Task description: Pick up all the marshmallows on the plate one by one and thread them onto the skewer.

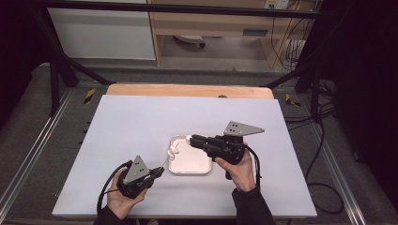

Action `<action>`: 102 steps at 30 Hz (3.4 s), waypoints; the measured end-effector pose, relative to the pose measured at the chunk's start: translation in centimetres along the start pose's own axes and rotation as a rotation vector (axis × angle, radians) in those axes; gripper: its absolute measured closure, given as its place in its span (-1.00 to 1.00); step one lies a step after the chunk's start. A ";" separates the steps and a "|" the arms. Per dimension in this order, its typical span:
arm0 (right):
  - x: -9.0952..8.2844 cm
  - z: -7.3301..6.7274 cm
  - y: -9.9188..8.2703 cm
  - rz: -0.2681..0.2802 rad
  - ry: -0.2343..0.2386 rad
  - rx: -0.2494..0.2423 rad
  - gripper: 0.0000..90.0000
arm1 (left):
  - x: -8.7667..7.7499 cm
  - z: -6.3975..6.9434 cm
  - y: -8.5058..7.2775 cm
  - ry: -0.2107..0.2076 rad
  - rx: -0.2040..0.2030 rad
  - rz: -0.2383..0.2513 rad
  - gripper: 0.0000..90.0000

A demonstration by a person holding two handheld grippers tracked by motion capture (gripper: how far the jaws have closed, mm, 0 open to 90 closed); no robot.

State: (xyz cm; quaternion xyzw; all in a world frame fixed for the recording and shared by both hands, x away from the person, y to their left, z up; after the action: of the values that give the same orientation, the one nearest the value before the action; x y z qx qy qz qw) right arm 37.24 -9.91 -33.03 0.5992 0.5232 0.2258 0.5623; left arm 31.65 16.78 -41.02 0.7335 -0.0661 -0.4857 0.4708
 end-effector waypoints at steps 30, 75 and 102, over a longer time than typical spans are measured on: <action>3.2 -1.0 -0.6 -0.150 0.084 0.016 0.84 | 0.4 1.0 0.0 0.050 0.127 -0.037 0.99; 2.0 0.3 -3.2 -0.049 -0.076 0.007 -0.44 | 1.0 -0.1 0.3 -0.003 0.008 -0.010 0.95; -2.1 3.4 -7.3 -0.141 -0.284 0.027 -0.91 | 0.3 -1.6 1.4 -0.048 -0.173 0.032 0.98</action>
State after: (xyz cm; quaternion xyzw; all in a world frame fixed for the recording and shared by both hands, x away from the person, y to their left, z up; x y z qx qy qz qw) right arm 36.75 -14.58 -39.88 0.5943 0.4823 0.0917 0.6370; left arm 33.61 16.83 -40.01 0.6772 -0.0468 -0.4995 0.5382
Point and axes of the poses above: each handheld gripper's, and its own axes: x roughly forward along the jaws, y roughly out of its top, z roughly to its right, the point moved 2 cm from there along x, roughly forward along the jaws, and after that the axes turned 8 degrees about -z, right-handed, at the moved point
